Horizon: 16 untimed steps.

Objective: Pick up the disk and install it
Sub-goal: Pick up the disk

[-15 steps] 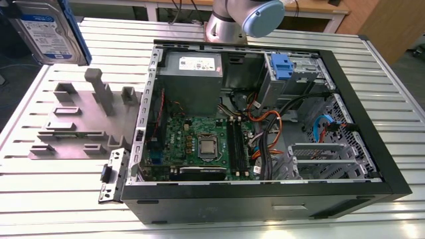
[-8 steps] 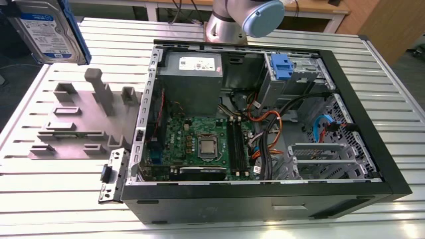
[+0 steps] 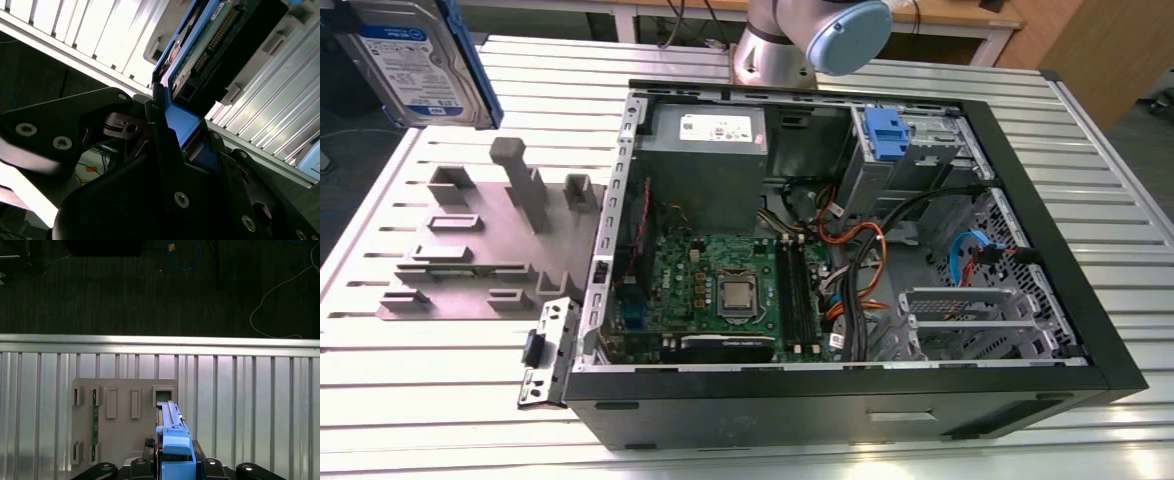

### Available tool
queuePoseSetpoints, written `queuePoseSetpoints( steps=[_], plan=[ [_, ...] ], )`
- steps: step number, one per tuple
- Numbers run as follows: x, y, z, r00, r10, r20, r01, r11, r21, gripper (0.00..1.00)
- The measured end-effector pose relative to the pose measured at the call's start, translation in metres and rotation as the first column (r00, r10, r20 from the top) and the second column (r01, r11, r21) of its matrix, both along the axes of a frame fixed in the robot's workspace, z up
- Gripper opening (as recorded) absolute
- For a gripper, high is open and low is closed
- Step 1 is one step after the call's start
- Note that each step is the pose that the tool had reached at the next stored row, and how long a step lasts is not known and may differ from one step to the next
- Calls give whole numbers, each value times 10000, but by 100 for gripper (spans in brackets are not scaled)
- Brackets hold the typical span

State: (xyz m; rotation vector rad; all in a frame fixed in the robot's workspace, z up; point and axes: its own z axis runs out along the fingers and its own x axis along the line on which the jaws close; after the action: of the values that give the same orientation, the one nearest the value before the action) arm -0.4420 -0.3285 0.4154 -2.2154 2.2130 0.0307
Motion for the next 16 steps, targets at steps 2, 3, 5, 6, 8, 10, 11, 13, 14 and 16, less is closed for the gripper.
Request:
queuePoseSetpoints(
  steps=[2,3,5,6,8,10,11,13,14,16],
  plan=[
    [0,0,5,10000,0,-1,0,10000,-1,37],
    [0,0,7,10000,0,-1,0,10000,0,37],
    [0,0,11,10000,0,-1,0,10000,0,37],
    [0,0,13,10000,0,0,0,10000,0,37],
    [0,0,17,10000,0,0,0,10000,0,37],
    [0,0,21,10000,0,0,0,10000,0,37],
    [0,0,23,10000,0,0,0,10000,0,37],
    [0,0,26,10000,0,0,0,10000,0,37],
    [0,0,28,10000,0,0,0,10000,0,37],
    [0,0,32,10000,0,0,0,10000,0,37]
  ],
)
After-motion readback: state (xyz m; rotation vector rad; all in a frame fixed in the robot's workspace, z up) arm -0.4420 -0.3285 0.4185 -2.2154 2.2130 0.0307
